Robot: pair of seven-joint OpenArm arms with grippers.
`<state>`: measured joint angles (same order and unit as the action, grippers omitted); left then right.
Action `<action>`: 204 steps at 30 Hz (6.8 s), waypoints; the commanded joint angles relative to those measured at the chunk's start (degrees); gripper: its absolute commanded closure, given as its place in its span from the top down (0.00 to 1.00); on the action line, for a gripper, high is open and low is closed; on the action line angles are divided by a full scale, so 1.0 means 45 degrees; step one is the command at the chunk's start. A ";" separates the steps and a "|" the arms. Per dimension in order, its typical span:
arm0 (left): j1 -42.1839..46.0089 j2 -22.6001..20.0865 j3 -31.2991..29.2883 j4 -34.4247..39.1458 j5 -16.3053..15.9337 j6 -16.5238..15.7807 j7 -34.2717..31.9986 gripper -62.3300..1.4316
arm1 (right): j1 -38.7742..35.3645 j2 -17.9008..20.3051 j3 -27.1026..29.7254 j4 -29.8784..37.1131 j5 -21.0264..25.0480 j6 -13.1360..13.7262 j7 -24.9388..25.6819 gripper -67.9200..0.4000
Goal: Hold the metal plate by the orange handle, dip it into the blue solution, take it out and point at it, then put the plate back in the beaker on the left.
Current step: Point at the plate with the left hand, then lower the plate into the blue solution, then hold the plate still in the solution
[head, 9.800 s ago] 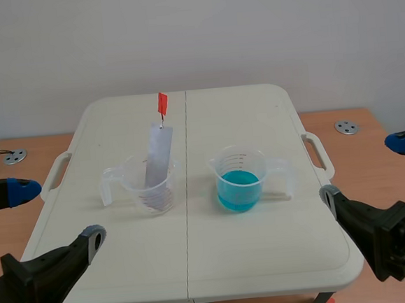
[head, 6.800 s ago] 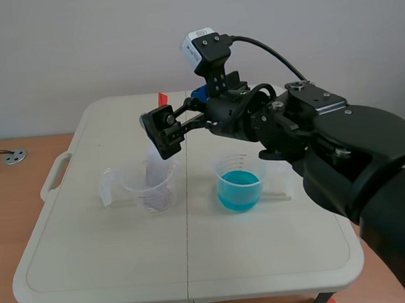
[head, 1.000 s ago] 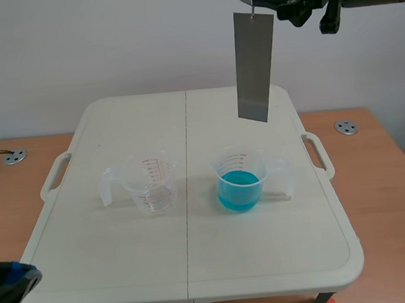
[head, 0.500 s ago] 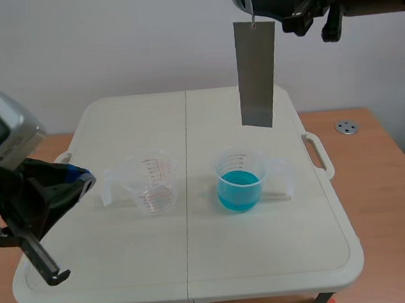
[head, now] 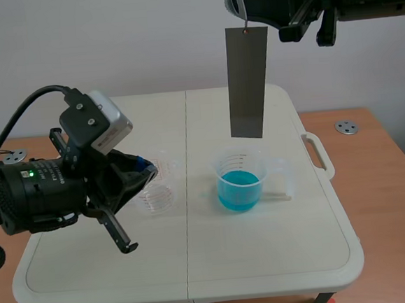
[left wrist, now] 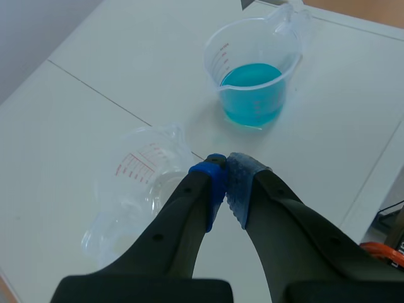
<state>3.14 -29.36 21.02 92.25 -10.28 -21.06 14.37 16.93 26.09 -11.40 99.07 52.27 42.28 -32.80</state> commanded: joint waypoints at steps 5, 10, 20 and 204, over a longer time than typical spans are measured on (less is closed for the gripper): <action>-0.0908 0.0913 0.0126 -0.0767 -0.0073 -0.0486 0.0073 0.07 | 0.0189 0.0092 -0.0223 0.0223 0.0097 0.0097 0.0287 0.03; -0.1559 0.1413 0.0379 -0.1409 -0.0073 -0.0709 0.0165 0.07 | 0.0189 0.0092 -0.0223 0.0204 0.0092 0.0097 0.0321 0.03; -0.2895 0.2132 0.0495 -0.2234 -0.0068 -0.1287 0.0219 0.07 | 0.0189 0.0087 -0.0223 0.0160 0.0053 0.0097 0.0374 0.03; 1.2386 -0.0816 -0.6343 -0.1263 -0.0806 0.1418 -0.4415 0.07 | -0.0306 -0.1705 -0.1914 -0.6339 -0.6917 0.0097 0.5707 0.03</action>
<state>59.02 -33.01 -7.62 86.35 -13.74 -14.61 -4.80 15.20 18.09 -19.64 69.87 21.39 42.24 -7.07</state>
